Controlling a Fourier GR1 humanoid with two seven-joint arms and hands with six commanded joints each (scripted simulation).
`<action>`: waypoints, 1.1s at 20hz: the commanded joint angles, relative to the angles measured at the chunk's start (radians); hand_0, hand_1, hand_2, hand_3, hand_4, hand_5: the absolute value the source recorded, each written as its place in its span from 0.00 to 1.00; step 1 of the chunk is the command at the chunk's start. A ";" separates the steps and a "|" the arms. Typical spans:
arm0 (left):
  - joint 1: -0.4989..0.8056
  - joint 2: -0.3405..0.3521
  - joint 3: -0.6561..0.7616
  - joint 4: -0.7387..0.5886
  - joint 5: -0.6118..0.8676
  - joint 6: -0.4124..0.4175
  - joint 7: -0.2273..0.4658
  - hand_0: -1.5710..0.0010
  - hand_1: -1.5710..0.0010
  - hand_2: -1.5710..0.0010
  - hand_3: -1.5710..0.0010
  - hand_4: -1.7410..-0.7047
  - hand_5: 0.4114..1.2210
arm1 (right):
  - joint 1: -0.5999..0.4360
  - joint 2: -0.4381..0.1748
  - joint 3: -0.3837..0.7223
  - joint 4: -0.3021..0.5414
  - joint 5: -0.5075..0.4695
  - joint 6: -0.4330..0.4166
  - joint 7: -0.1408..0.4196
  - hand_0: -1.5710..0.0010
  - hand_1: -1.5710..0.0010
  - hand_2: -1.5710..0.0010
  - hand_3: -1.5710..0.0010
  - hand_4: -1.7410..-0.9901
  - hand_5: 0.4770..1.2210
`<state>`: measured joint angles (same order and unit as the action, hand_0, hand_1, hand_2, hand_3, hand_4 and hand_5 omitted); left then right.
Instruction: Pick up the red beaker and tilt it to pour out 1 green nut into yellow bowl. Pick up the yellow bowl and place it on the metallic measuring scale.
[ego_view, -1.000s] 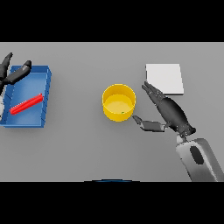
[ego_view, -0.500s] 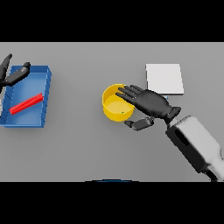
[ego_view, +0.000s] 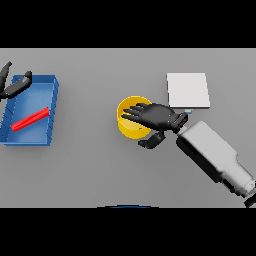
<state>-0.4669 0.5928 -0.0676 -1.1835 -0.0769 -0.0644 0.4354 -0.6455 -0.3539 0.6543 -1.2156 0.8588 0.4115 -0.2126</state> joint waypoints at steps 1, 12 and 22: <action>-0.001 0.000 0.002 0.006 0.001 -0.001 0.001 1.00 1.00 1.00 1.00 0.90 0.36 | -0.011 0.006 0.013 0.016 0.008 0.011 0.001 1.00 1.00 1.00 1.00 0.76 0.26; 0.001 0.012 0.003 0.015 -0.004 -0.009 -0.019 1.00 1.00 1.00 1.00 0.92 0.37 | -0.062 0.051 0.041 0.135 0.027 0.026 0.007 0.88 0.88 0.88 0.86 0.58 0.56; -0.022 0.009 -0.009 0.025 -0.015 -0.017 -0.010 1.00 1.00 1.00 1.00 0.92 0.37 | -0.064 0.023 0.040 0.113 -0.006 0.062 -0.037 0.10 0.10 0.16 0.28 0.07 0.95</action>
<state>-0.4891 0.6020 -0.0766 -1.1584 -0.0915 -0.0813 0.4259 -0.7103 -0.3308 0.6941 -1.1031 0.8512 0.4735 -0.2535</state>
